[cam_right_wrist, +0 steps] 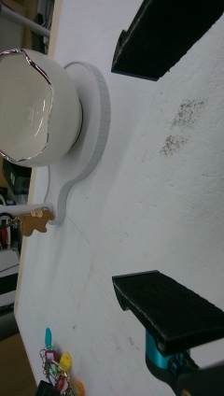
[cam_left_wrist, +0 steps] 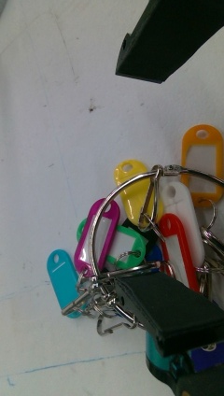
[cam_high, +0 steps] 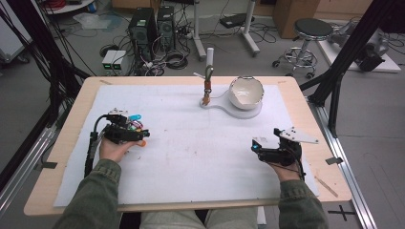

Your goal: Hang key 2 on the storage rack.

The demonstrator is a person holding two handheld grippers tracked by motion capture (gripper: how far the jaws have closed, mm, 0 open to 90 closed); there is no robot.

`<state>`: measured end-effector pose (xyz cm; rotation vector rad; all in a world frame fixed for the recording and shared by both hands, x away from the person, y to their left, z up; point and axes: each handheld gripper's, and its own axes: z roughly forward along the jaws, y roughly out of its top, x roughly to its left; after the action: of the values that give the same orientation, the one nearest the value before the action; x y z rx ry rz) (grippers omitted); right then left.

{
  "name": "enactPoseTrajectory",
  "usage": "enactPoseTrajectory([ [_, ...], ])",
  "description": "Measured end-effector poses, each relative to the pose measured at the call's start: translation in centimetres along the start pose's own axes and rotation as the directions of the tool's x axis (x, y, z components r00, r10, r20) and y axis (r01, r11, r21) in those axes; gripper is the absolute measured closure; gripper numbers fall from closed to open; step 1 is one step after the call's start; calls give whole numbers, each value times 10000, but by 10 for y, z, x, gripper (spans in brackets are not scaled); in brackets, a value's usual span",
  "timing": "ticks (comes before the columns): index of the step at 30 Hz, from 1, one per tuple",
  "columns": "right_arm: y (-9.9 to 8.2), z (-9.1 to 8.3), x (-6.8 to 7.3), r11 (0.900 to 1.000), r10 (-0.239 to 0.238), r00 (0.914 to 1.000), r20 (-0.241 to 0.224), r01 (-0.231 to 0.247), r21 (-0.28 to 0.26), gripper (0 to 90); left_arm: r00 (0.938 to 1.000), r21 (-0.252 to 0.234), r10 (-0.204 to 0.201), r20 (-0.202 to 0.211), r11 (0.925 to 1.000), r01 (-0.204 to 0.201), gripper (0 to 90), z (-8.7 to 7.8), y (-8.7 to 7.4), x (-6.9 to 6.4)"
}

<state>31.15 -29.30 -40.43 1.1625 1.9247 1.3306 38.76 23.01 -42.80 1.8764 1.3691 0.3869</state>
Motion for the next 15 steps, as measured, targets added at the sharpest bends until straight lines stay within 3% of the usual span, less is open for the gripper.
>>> enactPoseTrajectory([
  [2, 0, 0, 0, 10000, 53, 10000, 17, -53, 36, 7, 9996, 70, 254, -145, 9997, -253, 114, 0, 0, -1],
  [10, 0, 0, -1, 10000, 72, 10000, 37, -71, -55, 7, 9982, 395, 526, -287, 9979, -515, 182, 7, -3, -7],
  [13, 0, 0, -1, 10000, 93, 10000, 32, -93, -8, 7, 9977, 628, 263, -633, 9978, -223, 218, 9, -4, -10],
  [15, -1, 0, -1, 10000, 54, 10000, -12, -54, 20, 7, 9981, 658, 180, -594, 9977, -140, 245, 10, -5, -14],
])
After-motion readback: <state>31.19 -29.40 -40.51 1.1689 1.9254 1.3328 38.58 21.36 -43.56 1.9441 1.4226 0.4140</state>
